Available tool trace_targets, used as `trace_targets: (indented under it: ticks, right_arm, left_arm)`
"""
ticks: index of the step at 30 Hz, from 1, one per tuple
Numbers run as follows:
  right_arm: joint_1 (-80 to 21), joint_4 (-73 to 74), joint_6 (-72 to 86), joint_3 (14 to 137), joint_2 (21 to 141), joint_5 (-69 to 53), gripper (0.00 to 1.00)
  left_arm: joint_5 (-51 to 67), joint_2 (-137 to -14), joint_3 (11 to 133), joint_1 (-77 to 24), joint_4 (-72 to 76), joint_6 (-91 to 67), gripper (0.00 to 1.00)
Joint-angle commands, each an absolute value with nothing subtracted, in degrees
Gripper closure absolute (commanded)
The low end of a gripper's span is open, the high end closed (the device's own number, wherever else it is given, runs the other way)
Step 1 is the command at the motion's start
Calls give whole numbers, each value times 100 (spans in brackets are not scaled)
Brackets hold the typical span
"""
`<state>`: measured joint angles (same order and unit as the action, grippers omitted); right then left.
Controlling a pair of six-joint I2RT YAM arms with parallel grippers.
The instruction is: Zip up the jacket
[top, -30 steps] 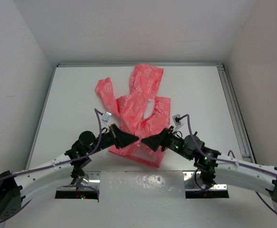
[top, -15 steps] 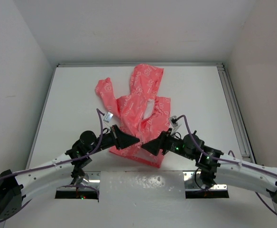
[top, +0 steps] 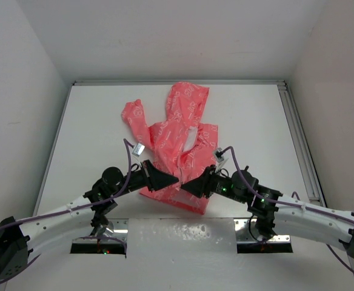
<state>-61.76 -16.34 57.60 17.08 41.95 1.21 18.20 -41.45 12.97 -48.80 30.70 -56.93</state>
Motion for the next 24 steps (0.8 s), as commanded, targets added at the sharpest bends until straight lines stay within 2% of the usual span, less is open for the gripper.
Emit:
trace_targets:
  ticks: [1,8,12,18,24]
  right_arm:
    - [-6205,-2057,5704,1881,4140,70,68]
    - [-6205,-2320,5616,1732,3929,166,85]
    - [-6205,-2408,5581,1696,3920,229,99]
    - [-6205,-2829,5397,1521,3859,193,100]
    - [-6205,-3191,5327,1336,3560,202,100]
  left_arm:
    - [1977,-4034,1318,-4887,3393,-5766,100]
    - [1986,-4008,1265,-4887,3401,-5801,100]
    - [2057,-4043,1179,-4887,3602,-5923,100]
    - [2136,-4044,1213,-4887,3516,-6090,100]
    - [1767,-3919,1406,-4887,2690,-5801,100]
